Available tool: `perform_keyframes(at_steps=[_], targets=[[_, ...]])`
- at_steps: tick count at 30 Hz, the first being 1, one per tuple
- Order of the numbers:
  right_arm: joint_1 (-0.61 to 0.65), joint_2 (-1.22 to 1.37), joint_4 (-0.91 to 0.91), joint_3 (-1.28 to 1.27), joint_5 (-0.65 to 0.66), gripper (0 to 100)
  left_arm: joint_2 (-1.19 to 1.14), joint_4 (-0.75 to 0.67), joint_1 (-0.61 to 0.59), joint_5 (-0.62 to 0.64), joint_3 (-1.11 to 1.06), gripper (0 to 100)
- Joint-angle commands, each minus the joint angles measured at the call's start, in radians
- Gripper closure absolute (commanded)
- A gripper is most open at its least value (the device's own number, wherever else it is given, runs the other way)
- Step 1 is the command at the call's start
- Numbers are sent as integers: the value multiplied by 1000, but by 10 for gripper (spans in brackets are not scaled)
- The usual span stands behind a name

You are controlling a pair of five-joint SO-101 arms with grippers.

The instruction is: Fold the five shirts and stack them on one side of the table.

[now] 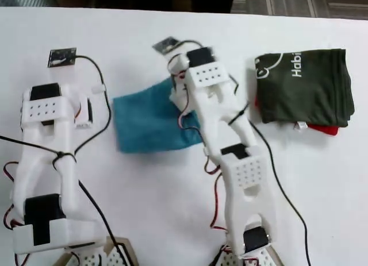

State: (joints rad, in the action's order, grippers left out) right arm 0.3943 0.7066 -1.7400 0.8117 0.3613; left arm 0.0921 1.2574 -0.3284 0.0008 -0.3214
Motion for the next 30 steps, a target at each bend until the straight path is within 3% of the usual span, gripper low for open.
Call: perform_keyframes(at_steps=[1, 8, 19, 30], targets=[[-47, -166, -22, -26, 48, 975, 52, -11, -9, -5, 2, 974], [-188, -325, -22, -86, 241, 975, 52, -11, -9, -5, 2, 974], [-417, -483, -22, -75, 390, 975, 52, -12, -9, -5, 8, 974], [-535, -539, -21, 63, 493, 975, 52, -12, -9, -5, 2, 974]])
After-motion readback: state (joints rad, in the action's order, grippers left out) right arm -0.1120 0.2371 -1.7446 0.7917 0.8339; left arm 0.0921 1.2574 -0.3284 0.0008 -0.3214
